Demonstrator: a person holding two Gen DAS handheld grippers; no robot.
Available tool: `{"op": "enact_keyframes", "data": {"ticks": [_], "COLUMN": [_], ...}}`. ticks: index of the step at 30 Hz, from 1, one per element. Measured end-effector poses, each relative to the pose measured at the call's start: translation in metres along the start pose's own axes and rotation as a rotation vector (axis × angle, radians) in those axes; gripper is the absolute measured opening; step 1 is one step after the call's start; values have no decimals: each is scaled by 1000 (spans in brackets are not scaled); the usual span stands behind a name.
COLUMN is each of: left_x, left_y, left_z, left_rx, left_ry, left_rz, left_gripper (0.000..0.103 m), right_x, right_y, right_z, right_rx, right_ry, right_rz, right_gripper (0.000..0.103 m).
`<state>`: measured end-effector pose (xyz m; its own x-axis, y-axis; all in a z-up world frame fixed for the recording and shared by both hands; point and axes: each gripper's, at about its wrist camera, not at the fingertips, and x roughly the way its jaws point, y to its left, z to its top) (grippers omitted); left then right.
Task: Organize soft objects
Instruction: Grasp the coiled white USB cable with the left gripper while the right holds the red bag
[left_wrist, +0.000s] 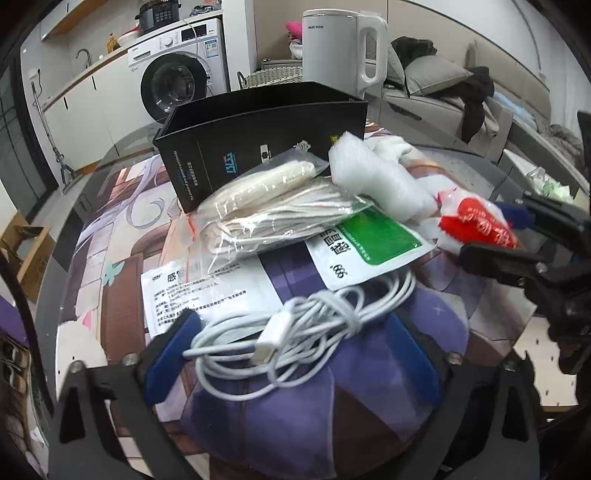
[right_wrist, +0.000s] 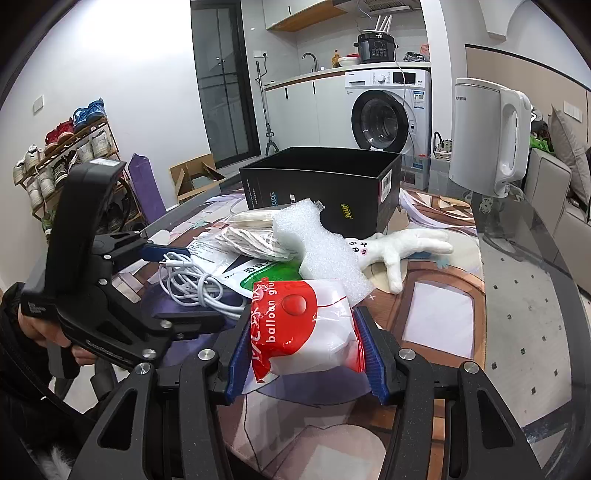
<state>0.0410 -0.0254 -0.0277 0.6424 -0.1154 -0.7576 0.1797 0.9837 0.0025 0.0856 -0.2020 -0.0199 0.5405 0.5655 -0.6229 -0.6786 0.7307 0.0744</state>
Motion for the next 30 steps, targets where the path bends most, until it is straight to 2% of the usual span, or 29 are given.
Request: {"op": "enact_keyframes", "data": {"ticks": [3,16,17,18,23,27,30], "left_x": [-3,-26,-27,-28,-27,-30,-26], "left_y": [3,14,14,15,13,6,0], "left_z": [-2,-18,-19,-19,-22,-18,-14], "left_rx": [-9,-35,-37,-42,-38,-9,3], "left_ry": [-21,-77,-79,-79,-71,-79,-54], "left_rz": [-6,-51,-55,-59,-65,-142,-204], "left_gripper": [76,71,56,49,49,53,53], "right_x": [0,0,0,0,-1,-2,-3], "right_y": [0,1,1,1,3,5,6], "right_z": [0,0,0,1,1,2,2], "right_rx": [4,-3,-5,-6,-15,-20,-24], "right_ry": [1,-5,-6,-7,-8,-9,-11], "right_rz": [0,-2,-3,-4,-2,-3,-4], "right_gripper": [53,53,53,53,53,53,53]}}
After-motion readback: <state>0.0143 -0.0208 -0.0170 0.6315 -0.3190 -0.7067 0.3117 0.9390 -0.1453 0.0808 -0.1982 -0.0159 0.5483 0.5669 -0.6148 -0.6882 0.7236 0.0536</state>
